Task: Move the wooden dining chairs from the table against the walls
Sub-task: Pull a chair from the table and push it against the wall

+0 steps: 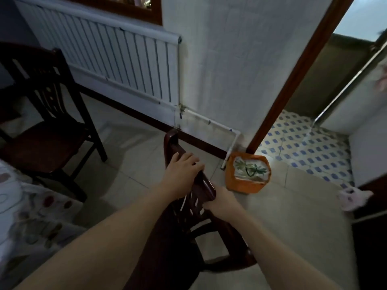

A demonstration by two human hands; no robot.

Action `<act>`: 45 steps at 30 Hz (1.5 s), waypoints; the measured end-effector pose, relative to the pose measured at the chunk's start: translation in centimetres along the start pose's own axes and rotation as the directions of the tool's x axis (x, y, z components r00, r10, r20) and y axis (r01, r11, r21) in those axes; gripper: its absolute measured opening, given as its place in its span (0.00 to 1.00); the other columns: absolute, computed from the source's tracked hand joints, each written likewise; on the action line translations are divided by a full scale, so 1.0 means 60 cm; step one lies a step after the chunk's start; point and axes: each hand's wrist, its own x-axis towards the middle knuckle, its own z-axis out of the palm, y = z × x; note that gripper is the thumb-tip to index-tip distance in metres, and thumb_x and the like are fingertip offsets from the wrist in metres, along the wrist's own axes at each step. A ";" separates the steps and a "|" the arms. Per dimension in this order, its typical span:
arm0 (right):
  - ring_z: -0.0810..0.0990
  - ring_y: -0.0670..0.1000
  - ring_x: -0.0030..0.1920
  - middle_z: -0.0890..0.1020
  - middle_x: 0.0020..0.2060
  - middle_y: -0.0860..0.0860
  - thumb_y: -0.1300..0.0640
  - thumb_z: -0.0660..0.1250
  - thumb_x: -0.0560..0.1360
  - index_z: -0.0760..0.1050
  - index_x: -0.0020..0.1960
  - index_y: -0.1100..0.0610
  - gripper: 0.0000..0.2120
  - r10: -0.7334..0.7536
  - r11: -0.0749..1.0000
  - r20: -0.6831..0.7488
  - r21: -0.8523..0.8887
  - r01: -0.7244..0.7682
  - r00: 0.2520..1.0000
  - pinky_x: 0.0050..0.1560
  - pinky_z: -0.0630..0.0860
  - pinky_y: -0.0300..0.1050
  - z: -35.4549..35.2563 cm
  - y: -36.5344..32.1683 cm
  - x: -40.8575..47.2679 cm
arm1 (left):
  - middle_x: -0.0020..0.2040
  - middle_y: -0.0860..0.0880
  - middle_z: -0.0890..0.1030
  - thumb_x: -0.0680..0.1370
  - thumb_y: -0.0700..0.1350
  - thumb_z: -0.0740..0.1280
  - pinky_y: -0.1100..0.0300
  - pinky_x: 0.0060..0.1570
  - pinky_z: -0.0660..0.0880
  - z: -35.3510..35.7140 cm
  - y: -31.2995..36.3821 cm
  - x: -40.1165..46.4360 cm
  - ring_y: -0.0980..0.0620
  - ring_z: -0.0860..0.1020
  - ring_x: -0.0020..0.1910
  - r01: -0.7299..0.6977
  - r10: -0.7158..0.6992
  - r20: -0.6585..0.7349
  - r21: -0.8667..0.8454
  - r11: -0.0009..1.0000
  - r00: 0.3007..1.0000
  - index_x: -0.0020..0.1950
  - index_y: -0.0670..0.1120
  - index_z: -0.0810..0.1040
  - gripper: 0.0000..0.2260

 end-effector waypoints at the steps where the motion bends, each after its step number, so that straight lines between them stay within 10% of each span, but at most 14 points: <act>1: 0.76 0.50 0.43 0.77 0.39 0.47 0.62 0.65 0.71 0.72 0.50 0.53 0.09 0.009 1.000 0.000 -0.003 -0.009 1.000 0.32 0.66 0.34 -0.001 -0.004 0.004 | 0.67 0.50 0.70 0.72 0.43 0.67 0.42 0.70 0.53 0.002 -0.007 0.005 0.47 0.61 0.71 -0.032 0.033 -0.016 0.009 0.999 0.999 0.61 0.52 0.72 0.18; 21: 0.80 0.54 0.50 0.81 0.52 0.54 0.64 0.66 0.71 0.72 0.62 0.54 0.20 -0.114 0.988 0.068 -0.092 0.120 0.991 0.43 0.74 0.44 0.017 -0.153 0.070 | 0.42 0.50 0.80 0.69 0.45 0.73 0.57 0.38 0.65 -0.065 -0.186 0.035 0.48 0.79 0.42 -0.213 0.194 0.119 0.184 0.959 0.974 0.44 0.50 0.71 0.11; 45: 0.80 0.58 0.52 0.81 0.51 0.55 0.60 0.64 0.71 0.74 0.59 0.52 0.17 -0.338 0.908 0.090 -0.231 0.349 0.937 0.53 0.78 0.52 -0.223 -0.196 0.374 | 0.44 0.47 0.80 0.70 0.43 0.69 0.55 0.40 0.72 -0.165 -0.269 0.335 0.45 0.78 0.43 0.005 -0.032 0.107 0.245 0.970 0.994 0.50 0.51 0.75 0.10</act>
